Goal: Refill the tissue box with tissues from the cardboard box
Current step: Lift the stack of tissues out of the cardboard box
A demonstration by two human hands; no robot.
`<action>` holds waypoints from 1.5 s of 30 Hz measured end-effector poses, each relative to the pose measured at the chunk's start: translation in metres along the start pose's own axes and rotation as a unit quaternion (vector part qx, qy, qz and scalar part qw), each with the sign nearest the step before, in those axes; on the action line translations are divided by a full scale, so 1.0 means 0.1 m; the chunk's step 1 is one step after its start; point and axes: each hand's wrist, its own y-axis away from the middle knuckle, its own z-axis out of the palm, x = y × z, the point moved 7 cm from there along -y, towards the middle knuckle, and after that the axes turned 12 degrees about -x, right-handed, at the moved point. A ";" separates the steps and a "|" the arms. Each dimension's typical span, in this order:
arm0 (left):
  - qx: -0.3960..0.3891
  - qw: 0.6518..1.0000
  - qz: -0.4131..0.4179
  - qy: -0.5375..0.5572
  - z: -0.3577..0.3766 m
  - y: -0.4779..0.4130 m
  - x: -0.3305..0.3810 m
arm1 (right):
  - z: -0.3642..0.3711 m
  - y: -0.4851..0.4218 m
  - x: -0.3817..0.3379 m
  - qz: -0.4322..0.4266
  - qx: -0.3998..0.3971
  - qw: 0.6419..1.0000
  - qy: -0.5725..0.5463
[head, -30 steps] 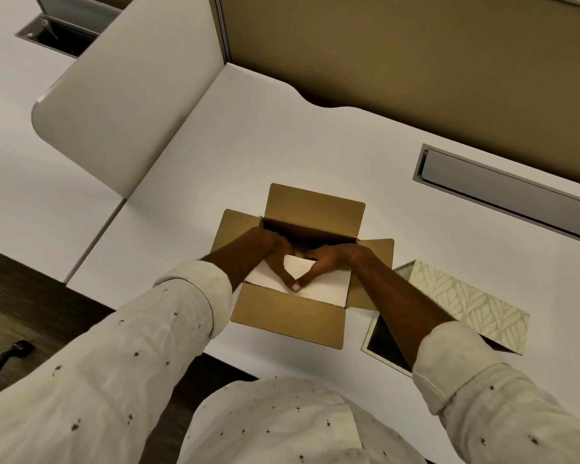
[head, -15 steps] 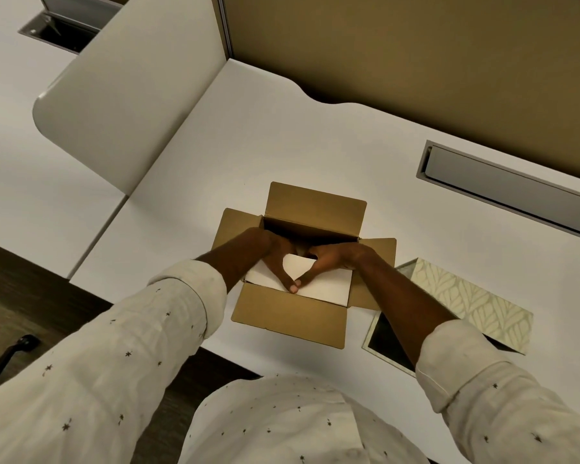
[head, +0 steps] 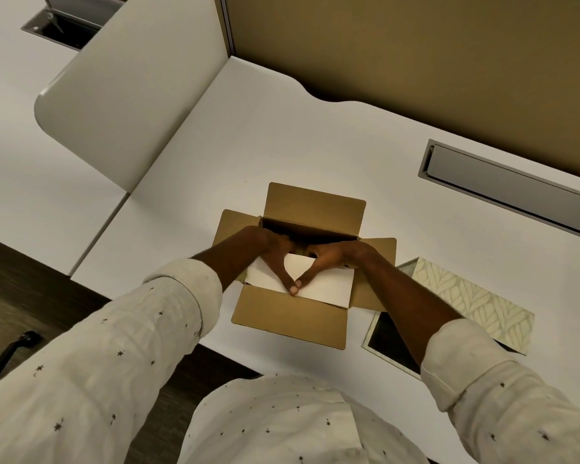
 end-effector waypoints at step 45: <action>0.380 0.826 0.305 0.283 0.35 1.38 -0.62 | 0.31 1.20 -0.50 -0.256 0.384 0.872 0.161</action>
